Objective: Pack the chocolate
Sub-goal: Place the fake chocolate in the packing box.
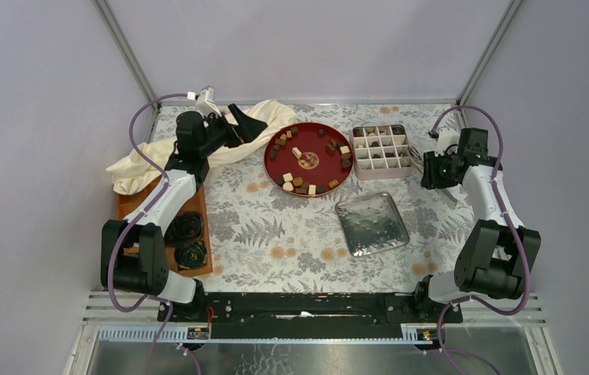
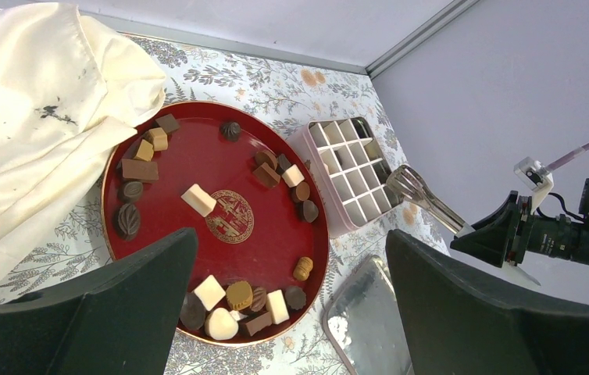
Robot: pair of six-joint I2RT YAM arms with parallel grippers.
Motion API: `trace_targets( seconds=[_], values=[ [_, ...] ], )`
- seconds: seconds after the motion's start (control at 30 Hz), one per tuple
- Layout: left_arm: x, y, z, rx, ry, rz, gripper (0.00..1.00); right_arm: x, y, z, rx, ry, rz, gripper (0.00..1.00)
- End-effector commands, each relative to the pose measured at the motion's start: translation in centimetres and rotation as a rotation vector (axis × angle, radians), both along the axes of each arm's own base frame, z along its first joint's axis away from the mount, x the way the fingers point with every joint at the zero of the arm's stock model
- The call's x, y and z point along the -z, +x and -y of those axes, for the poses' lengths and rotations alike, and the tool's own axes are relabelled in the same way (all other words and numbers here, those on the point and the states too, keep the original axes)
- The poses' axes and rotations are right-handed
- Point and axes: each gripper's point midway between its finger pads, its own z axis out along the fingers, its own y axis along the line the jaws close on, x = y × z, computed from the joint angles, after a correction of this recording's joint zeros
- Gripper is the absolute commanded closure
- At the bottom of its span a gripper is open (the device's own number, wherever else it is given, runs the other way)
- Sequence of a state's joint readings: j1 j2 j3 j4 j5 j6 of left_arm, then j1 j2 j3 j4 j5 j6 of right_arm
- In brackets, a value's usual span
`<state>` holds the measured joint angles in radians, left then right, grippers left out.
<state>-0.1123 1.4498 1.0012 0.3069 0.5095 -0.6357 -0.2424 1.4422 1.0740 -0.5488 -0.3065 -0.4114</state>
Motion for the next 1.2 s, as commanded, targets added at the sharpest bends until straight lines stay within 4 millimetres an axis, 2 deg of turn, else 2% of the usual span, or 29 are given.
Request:
trace_targets(
  seconds=[0.0,0.1,0.27,0.37,0.47,0.57,0.67,0.77,0.83,0.9,1.0,1.07,1.17],
  values=[
    [-2.4,-0.3,0.4,0.019,-0.012,0.076,0.01,-1.5,1.7,0.5,0.010,-0.015,0.071,0.56],
    [-2.3,-0.3,0.5,0.020,-0.011,0.076,0.01,-1.6,1.8,0.6,0.014,-0.017,0.075,0.52],
    [-2.3,-0.3,0.4,0.019,-0.010,0.077,0.01,-2.2,1.8,0.5,0.014,-0.017,0.094,0.52],
    [-2.4,-0.5,0.7,0.039,-0.014,0.085,0.01,-3.5,1.9,0.0,0.009,0.006,0.135,0.53],
    [-2.5,-1.1,2.0,0.088,-0.014,0.100,0.01,-5.7,2.1,-1.6,-0.021,0.077,0.198,0.54],
    [-2.2,-1.9,4.2,0.147,0.002,0.106,0.02,-9.0,2.6,-3.4,-0.066,0.166,0.275,0.55],
    [-1.2,-3.4,7.5,0.219,0.040,0.098,0.02,-12.0,3.1,-4.8,-0.085,0.257,0.334,0.55],
    [1.7,-4.1,10.8,0.224,0.149,0.055,0.01,-13.7,3.5,-5.5,-0.088,0.308,0.373,0.55],
    [3.9,-4.3,12.6,0.208,0.203,-0.013,0.01,-13.8,3.3,-5.4,-0.078,0.301,0.387,0.55],
    [5.0,-4.4,14.6,0.174,0.277,-0.030,0.01,-13.1,2.9,-5.0,-0.058,0.304,0.391,0.55],
    [5.0,-3.8,16.7,0.106,0.353,0.018,0.01,-12.6,2.4,-4.3,-0.032,0.312,0.397,0.55],
    [4.9,-2.4,17.9,0.027,0.311,-0.006,0.01,-12.2,2.2,-4.0,-0.021,0.320,0.396,0.55],
    [8.0,0.2,19.0,-0.092,0.389,-0.204,0.06,-12.1,2.0,-4.0,-0.020,0.320,0.392,0.55]
  ],
)
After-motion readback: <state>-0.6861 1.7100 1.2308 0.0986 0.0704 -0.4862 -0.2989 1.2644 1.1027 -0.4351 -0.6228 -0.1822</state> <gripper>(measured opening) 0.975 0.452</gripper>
